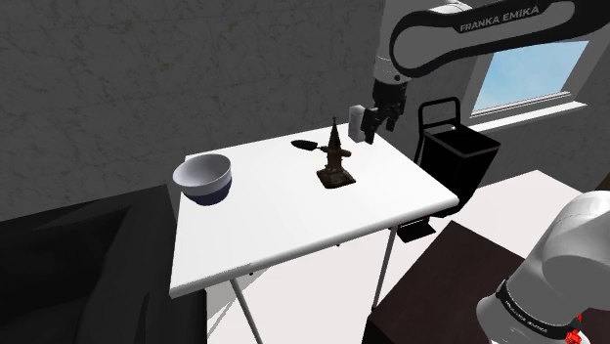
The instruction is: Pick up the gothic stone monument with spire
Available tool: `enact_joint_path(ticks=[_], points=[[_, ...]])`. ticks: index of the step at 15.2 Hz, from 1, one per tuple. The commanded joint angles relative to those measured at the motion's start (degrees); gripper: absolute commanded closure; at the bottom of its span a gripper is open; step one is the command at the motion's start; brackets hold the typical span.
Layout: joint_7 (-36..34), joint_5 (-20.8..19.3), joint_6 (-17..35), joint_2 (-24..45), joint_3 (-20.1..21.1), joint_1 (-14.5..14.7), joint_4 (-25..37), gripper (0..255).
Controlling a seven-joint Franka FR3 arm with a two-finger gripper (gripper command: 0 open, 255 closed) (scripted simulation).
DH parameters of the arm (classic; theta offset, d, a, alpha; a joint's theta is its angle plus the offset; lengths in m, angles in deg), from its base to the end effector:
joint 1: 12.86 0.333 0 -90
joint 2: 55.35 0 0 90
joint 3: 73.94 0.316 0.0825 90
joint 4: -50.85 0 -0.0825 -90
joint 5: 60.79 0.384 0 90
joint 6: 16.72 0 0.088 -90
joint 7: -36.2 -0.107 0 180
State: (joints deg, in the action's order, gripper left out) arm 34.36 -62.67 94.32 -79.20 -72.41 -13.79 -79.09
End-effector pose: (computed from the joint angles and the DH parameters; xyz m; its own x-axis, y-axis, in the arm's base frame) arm 0.4364 0.0035 0.5292 0.9961 -0.0112 0.0872 -0.0147 -0.9991 0.0395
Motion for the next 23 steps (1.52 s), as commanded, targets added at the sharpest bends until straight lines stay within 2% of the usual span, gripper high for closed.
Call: enact_joint_path(ticks=[1,7,12,20,22,23], points=[[-1.47,-0.15,3.23,3.89,0.39,-0.20,1.40,0],[-5.69,-1.25,10.99,15.94,1.14,-0.80,7.51,0],[-9.17,-2.62,15.52,26.30,1.25,-1.03,14.81,0],[-9.97,-3.21,21.26,29.23,1.14,-1.02,12.08,0],[-9.97,-3.21,21.26,29.23,1.14,-1.02,12.08,0],[-9.98,-3.21,21.16,29.25,1.15,-1.01,12.20,255]])
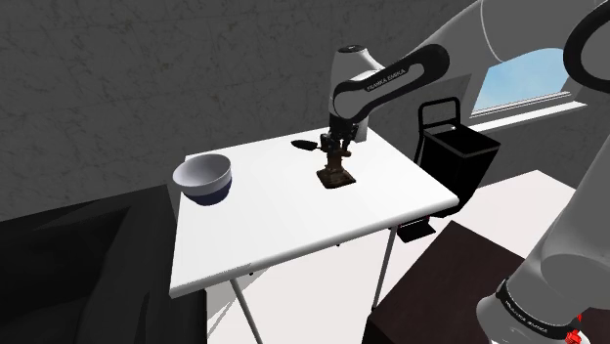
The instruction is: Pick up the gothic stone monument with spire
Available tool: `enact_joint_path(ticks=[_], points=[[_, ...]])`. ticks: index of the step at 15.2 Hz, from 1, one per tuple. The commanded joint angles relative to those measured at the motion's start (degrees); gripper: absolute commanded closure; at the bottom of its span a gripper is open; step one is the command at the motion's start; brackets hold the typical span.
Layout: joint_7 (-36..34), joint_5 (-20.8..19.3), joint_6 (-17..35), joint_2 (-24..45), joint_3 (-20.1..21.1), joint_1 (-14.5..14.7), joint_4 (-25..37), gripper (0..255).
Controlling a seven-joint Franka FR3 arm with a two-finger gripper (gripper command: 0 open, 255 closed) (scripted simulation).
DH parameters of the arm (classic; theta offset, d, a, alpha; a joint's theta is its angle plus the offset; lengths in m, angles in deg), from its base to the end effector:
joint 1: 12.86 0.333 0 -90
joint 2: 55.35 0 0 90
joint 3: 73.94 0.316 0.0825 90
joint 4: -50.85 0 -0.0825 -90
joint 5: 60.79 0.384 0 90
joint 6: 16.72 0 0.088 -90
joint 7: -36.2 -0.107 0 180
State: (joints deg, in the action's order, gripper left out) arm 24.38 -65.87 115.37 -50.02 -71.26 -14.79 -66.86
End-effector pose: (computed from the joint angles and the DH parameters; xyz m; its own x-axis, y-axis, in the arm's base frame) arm 0.5821 0.0054 0.4081 0.9769 -0.1341 0.1665 -0.1420 -0.9892 0.0366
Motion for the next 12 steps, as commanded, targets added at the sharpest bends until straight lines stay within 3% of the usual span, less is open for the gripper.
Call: enact_joint_path(ticks=[1,9,12], points=[[0.02,0.00,0.10,0.08,-0.01,-0.01,0.00,255],[0.01,-0.01,0.21,0.05,-0.02,-0.01,-0.15,255],[0.25,0.21,-1.95,-0.91,0.01,-0.01,1.07,255]])
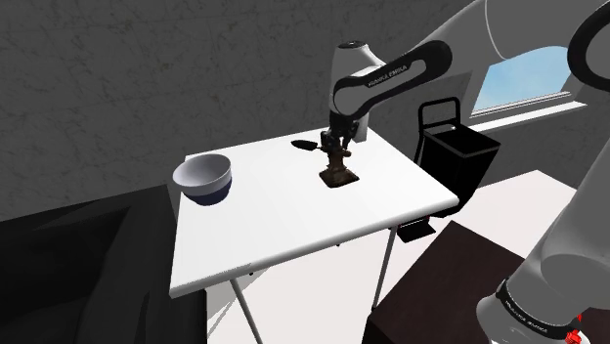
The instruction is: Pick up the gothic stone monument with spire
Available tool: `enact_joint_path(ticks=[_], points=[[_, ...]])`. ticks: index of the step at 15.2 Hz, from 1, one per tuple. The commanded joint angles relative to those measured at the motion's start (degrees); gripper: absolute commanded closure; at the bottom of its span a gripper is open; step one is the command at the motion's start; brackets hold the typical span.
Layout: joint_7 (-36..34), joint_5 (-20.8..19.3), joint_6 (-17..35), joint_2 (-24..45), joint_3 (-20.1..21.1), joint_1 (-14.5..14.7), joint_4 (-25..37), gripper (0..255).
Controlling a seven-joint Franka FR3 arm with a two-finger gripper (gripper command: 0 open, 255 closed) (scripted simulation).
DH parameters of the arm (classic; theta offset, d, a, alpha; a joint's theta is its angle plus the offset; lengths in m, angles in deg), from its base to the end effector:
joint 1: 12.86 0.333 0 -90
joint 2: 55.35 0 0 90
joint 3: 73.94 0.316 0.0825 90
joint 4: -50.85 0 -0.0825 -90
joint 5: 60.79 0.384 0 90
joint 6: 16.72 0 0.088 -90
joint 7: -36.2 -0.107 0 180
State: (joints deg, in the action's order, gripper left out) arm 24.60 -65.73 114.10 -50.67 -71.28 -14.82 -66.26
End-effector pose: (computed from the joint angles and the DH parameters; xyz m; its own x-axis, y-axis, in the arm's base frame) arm 0.5816 0.0047 0.4173 0.9770 -0.1340 0.1660 -0.1420 -0.9892 0.0368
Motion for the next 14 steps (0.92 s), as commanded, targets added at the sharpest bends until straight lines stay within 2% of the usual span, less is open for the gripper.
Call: enact_joint_path(ticks=[1,12,14], points=[[0.11,0.13,-1.41,-0.55,0.04,0.03,0.90,255],[0.85,0.70,-9.47,-3.05,0.11,0.05,6.49,255],[0.86,0.71,-9.58,-3.08,0.11,0.05,6.57,255]])
